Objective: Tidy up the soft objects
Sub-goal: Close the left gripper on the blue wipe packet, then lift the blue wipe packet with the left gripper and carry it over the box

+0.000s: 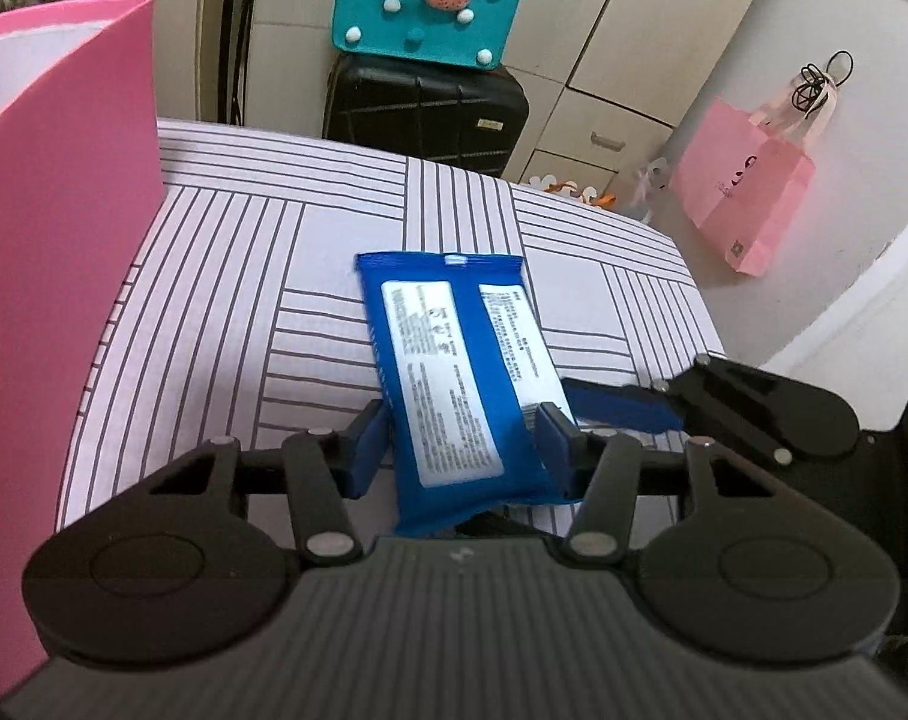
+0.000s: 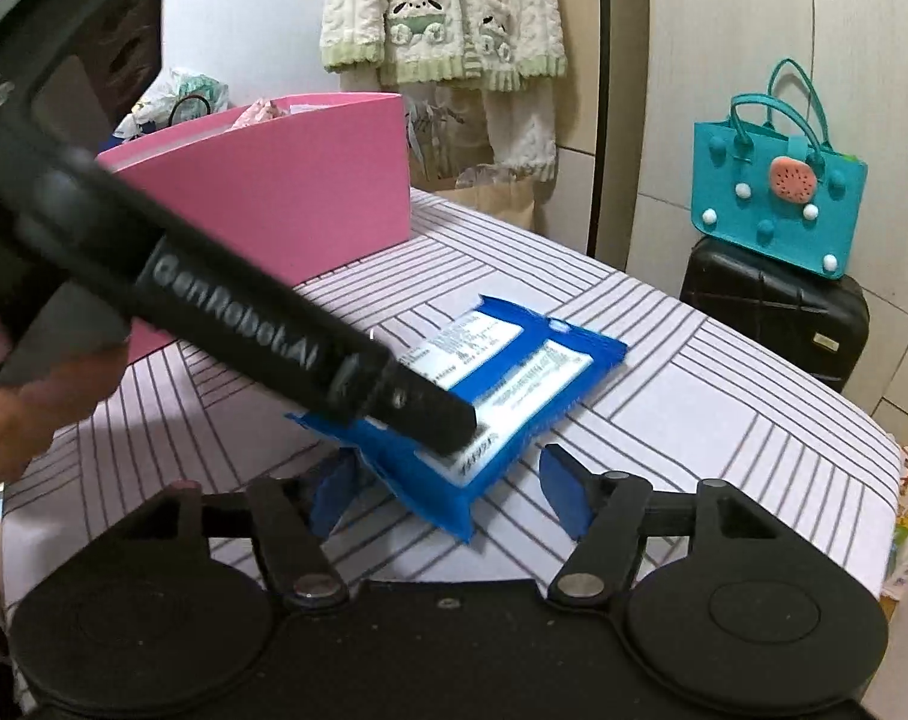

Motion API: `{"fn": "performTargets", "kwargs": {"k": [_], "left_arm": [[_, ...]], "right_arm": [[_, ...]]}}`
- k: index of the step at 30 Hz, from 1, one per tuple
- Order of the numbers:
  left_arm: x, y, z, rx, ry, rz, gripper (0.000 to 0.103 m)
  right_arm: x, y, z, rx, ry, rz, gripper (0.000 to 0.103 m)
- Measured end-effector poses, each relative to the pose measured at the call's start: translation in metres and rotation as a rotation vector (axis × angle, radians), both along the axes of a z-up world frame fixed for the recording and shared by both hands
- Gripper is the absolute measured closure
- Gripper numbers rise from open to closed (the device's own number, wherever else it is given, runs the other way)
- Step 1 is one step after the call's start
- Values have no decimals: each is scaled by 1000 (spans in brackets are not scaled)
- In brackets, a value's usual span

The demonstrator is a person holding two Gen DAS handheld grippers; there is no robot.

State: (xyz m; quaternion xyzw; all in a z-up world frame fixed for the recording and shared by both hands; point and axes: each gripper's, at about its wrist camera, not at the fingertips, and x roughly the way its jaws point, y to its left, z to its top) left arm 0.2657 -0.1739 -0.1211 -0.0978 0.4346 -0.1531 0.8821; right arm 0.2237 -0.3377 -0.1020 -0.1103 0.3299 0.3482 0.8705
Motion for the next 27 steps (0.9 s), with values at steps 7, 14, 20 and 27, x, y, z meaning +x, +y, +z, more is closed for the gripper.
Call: {"fn": "performTargets", "kwargs": {"k": [7,14,20,27], "left_arm": [[-8,-2,1,-16,-38,-7,56],[-24,-4,9,-2,-36,-67,56],[-49,-3,25,33,-53,-127,56],[-81,5,50,54,-86,-189,56]], "right_arm": [[-11,13,3,-15,-39,-64,47],[-34,13,11,-6,-28,-132,50],[-60,17,25,-2,-24,-160,50],[-95,26,47,-3,-52,-194,50]]}}
